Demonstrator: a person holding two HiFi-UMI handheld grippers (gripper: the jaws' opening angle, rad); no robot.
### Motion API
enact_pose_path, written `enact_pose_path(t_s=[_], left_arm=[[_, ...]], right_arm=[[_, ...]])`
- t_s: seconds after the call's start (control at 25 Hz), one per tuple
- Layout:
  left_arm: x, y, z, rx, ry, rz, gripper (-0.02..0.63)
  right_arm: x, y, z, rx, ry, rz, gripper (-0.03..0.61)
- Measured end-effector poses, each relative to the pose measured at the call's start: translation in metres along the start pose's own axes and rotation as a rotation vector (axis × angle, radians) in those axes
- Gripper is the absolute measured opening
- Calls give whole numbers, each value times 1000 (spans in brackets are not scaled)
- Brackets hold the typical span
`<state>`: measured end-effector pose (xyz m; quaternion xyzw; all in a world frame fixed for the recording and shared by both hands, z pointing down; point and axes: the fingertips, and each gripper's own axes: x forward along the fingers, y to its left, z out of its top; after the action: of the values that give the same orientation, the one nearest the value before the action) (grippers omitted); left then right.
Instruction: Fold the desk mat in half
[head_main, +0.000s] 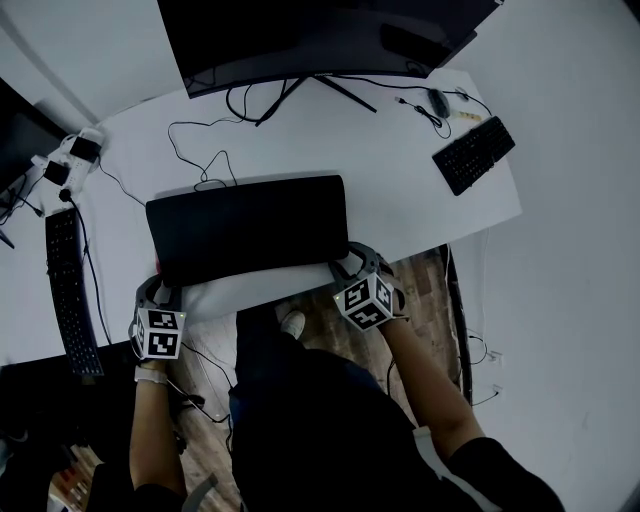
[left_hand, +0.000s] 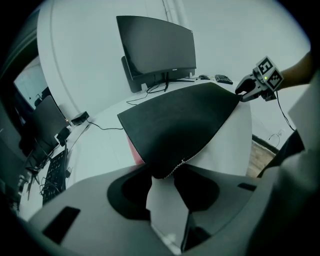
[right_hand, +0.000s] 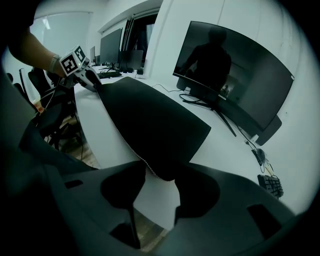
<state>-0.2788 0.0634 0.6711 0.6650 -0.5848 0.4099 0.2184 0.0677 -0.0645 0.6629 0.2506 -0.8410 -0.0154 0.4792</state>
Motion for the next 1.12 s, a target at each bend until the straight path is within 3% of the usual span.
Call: enact_pose_path(t_s=[0.32, 0.76, 0.96, 1.12], left_arm=[[-10, 1, 2, -3, 42, 7, 146], [-26, 15, -2, -49, 96, 43, 169], [-41, 27, 11, -98, 27, 56, 167], [-58, 28, 44, -101, -51, 64, 131]], right_arm=[[-16, -1, 0, 64, 13, 78, 221], [-40, -19, 22, 114, -54, 70, 220], [-52, -29, 44, 130, -117, 53, 219], [-70, -37, 67, 181, -184, 59, 212]])
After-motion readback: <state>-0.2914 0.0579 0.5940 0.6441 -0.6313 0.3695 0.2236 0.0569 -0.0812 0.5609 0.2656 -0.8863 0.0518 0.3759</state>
